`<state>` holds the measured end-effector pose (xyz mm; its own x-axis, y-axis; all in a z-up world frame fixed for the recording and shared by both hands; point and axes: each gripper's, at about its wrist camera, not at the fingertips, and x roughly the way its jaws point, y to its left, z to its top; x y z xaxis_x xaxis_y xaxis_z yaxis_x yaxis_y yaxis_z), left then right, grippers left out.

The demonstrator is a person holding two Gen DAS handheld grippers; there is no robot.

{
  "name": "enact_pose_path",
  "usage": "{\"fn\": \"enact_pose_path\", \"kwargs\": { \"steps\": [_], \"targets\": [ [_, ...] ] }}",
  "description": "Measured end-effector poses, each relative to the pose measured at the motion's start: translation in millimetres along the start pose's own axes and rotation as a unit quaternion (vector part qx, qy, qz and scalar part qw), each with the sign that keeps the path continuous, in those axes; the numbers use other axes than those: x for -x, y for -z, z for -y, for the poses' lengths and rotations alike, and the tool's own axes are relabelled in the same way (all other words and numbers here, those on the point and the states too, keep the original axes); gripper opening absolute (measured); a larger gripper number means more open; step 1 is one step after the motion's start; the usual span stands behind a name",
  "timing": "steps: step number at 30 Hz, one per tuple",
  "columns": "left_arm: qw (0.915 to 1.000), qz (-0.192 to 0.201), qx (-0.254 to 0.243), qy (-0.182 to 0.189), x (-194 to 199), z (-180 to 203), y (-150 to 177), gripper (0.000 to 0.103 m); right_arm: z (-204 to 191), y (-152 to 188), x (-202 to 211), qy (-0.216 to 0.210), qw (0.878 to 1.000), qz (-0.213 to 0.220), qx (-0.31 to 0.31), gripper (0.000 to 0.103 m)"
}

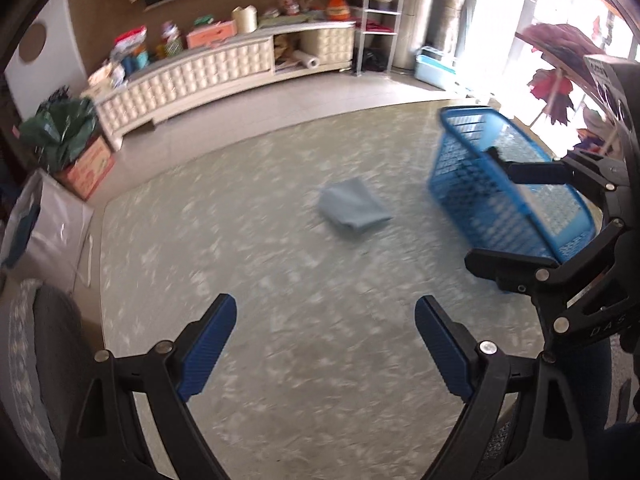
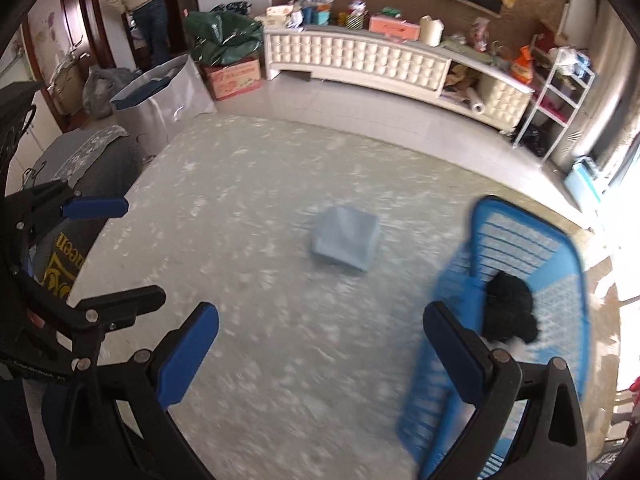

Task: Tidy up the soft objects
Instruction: 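Move the right tool to the light blue cloth on the table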

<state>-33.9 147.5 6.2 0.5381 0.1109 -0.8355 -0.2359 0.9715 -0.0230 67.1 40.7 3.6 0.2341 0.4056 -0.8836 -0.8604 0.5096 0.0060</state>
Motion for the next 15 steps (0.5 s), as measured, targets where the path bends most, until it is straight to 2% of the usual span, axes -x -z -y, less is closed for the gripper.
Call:
{"fn": "enact_pose_path", "kwargs": {
  "steps": [5, 12, 15],
  "targets": [
    [0.9993, -0.019, 0.031, -0.005, -20, -33, 10, 0.090, -11, -14, -38, 0.000, 1.000, -0.018, -0.003, 0.102],
    [0.9978, -0.040, 0.053, -0.001, -61, -62, 9, 0.090, 3, -31, -88, -0.008, 0.997, -0.031, -0.072, 0.102],
    [0.9975, -0.048, 0.051, -0.002, -80, -68, 6, 0.090, 9, -38, -102, -0.007, 0.995, -0.038, -0.092, 0.098]
  ]
}}
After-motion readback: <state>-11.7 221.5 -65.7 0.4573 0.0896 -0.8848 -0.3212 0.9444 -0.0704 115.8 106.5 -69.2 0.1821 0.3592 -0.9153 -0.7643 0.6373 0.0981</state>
